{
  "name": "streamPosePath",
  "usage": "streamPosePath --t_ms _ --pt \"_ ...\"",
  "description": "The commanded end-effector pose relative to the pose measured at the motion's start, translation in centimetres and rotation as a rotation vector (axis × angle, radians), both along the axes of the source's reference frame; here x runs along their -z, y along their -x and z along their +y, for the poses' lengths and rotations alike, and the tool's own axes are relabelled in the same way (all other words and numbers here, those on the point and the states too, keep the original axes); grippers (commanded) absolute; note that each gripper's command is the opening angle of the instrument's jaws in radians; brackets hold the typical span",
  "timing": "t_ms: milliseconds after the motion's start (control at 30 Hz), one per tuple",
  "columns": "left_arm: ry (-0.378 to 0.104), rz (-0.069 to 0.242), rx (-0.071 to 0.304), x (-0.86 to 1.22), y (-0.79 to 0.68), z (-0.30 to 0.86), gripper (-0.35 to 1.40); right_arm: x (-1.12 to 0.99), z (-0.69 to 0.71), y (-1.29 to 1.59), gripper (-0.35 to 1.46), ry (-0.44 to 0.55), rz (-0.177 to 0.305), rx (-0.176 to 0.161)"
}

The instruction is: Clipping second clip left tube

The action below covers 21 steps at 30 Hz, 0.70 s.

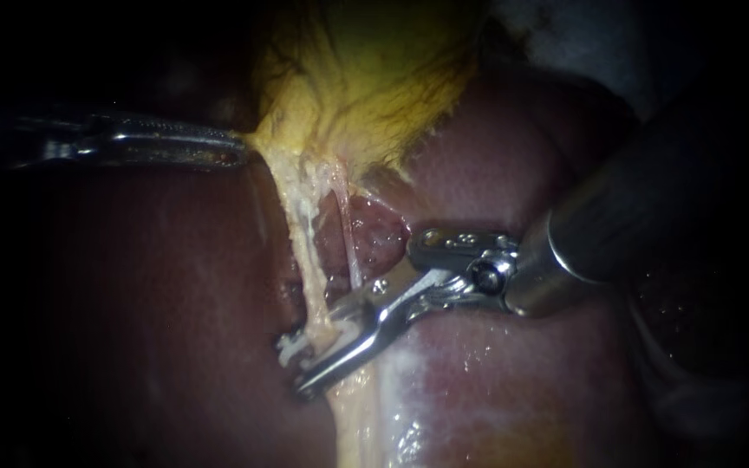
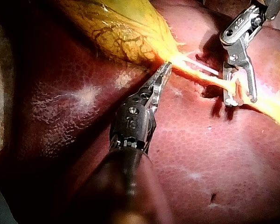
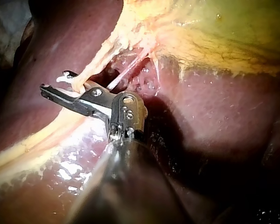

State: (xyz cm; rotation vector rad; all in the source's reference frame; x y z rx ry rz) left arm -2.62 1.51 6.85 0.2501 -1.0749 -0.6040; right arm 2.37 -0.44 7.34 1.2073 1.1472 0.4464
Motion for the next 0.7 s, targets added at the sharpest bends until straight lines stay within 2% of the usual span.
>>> streamPosePath --t_ms 33,267,333,700 --pt "0.000 0.000 0.000 0.00 0.00 0.00 -0.35 0.00 0.00 0.00 0.11 0.001 -0.002 -0.006" --pt "0.000 0.000 0.000 0.00 0.00 0.00 -0.35 -0.01 0.01 0.01 -0.13 0.002 -0.009 -0.020" --pt "0.000 0.000 0.000 0.00 0.00 0.00 -0.35 -0.02 0.02 0.01 -0.35 -0.012 -0.018 -0.018" --pt "0.000 0.000 0.000 0.00 0.00 0.00 -0.35 -0.12 0.06 0.07 -0.35 -0.018 -0.027 -0.014"
